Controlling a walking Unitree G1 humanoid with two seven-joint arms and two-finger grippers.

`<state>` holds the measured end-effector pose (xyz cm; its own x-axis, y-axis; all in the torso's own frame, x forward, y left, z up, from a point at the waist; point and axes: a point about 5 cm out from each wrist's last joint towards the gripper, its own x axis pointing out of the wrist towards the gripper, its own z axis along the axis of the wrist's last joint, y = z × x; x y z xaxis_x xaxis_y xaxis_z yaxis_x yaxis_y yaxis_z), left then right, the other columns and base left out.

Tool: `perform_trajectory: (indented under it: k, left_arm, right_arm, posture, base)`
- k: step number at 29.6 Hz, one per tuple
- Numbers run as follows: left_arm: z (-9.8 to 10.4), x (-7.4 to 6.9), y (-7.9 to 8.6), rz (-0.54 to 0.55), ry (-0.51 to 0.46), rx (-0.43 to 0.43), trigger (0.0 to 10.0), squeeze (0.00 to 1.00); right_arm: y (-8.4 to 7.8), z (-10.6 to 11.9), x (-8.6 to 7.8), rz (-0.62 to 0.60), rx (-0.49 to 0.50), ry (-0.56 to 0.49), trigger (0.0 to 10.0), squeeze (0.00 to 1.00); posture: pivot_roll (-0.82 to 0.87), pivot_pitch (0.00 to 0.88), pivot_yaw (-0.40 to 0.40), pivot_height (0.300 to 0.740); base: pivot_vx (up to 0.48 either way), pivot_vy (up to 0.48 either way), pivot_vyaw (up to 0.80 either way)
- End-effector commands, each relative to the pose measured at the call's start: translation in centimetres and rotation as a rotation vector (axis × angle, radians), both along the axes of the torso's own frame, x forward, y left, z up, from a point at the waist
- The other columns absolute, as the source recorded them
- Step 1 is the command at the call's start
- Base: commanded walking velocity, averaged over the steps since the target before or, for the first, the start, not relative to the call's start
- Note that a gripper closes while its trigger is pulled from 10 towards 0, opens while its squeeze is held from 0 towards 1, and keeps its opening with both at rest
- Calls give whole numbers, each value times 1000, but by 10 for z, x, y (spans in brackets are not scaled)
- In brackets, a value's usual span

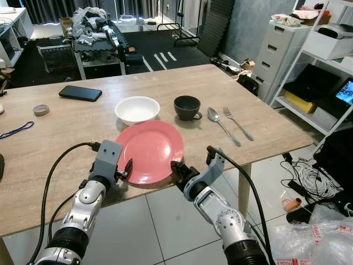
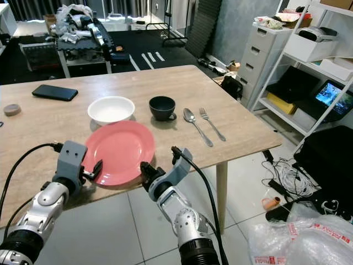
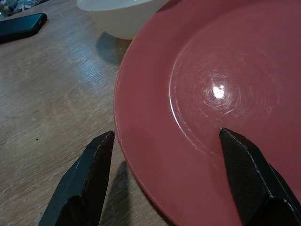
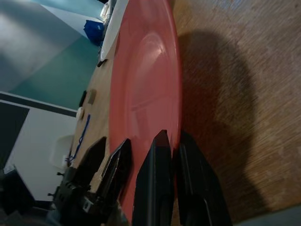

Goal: Setting the table

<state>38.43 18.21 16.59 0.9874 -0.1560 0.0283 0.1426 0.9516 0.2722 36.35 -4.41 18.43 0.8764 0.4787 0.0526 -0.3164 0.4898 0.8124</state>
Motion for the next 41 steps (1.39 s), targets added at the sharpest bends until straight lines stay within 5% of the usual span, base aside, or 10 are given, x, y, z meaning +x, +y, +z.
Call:
perform_trajectory:
  k: [1, 9, 12, 17, 21, 23, 26, 35, 36, 41]
  left_arm:
    - [-78, -27, 5, 15, 328, 41, 10000, 0]
    - [-6, -17, -12, -103, 5, -70, 10000, 0]
    - [47, -25, -19, -185, -165, -142, 10000, 0]
    - [92, -45, -17, -246, -252, -220, 10000, 0]
    - [101, -54, -14, -244, -261, -262, 10000, 0]
    - [107, -65, -12, -218, -249, -304, 10000, 0]
    - [111, -71, -9, -186, -244, -340, 10000, 0]
    - [95, -69, 14, -36, -173, -332, 10000, 0]
    - [89, -65, 15, -28, -148, -284, 10000, 0]
    - [65, -39, 15, -8, -42, -132, 10000, 0]
  right_arm:
    - [79, 15, -29, 189, 202, 28, 0, 0]
    - [57, 16, -22, 91, 131, -53, 0, 0]
    - [44, 16, -22, 41, 94, -94, 0, 0]
    - [17, 28, -21, -41, 78, -173, 0, 0]
    - [-2, 35, -21, -96, 71, -217, 0, 0]
    - [-37, 39, -19, -214, 70, -255, 0, 0]
    - [-59, 40, -19, -287, 91, -263, 0, 0]
    - [-68, 47, -20, -290, 106, -291, 0, 0]
    - [-64, 47, -20, -266, 92, -292, 10000, 0]
    - [-51, 44, -20, -216, 67, -277, 10000, 0]
  posture:
    - [103, 223, 36, 740]
    - [98, 226, 42, 740]
    - [93, 228, 38, 740]
    - [97, 231, 37, 740]
    - [101, 228, 39, 740]
    - [121, 226, 44, 740]
    - [126, 229, 46, 740]
    - [119, 228, 47, 740]
    - [128, 224, 43, 740]
    - [135, 225, 41, 740]
  base:
    - [0, 0, 0]
    - [0, 0, 0]
    - [0, 0, 0]
    - [0, 0, 0]
    - [0, 0, 0]
    - [0, 0, 0]
    - [0, 0, 0]
    - [0, 0, 0]
    - [0, 0, 0]
    - [0, 0, 0]
